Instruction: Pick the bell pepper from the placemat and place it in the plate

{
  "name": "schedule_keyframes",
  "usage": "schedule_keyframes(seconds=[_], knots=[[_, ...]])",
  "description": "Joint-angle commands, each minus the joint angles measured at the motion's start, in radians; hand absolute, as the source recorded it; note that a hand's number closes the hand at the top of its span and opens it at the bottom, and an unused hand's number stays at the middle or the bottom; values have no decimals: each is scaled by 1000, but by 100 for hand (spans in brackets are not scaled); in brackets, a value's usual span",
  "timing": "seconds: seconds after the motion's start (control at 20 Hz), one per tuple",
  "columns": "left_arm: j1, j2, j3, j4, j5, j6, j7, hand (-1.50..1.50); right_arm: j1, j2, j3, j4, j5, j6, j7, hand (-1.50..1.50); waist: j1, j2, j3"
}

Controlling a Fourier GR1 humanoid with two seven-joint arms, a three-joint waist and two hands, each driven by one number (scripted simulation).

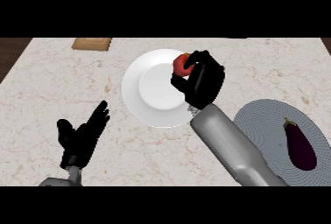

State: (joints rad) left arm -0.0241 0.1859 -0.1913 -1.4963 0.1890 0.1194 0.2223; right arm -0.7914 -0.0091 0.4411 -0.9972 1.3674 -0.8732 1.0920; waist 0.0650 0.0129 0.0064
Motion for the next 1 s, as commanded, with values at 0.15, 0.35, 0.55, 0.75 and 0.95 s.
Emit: schedule_keyframes(seconds=[0.15,0.35,0.55,0.75,0.95], knots=[[34,-25,-28,61,-25,-5,-41,0,-37,9,-61,215,-303,43,38,-150,15,13,-6],[6,-35,-39,74,-39,-3,-32,0,-61,9,-30,306,-495,-86,-132,-150,33,20,-4],[-39,-22,-2,76,-17,-15,-19,0,-52,9,-46,293,-623,-193,-331,-150,29,26,-3],[-16,-43,-24,63,-28,3,-7,0,-72,9,-77,222,-700,-321,-436,-150,16,19,-2],[11,-20,3,44,-1,-23,-5,0,-58,9,-93,197,-828,-374,-526,-150,11,11,-3]])
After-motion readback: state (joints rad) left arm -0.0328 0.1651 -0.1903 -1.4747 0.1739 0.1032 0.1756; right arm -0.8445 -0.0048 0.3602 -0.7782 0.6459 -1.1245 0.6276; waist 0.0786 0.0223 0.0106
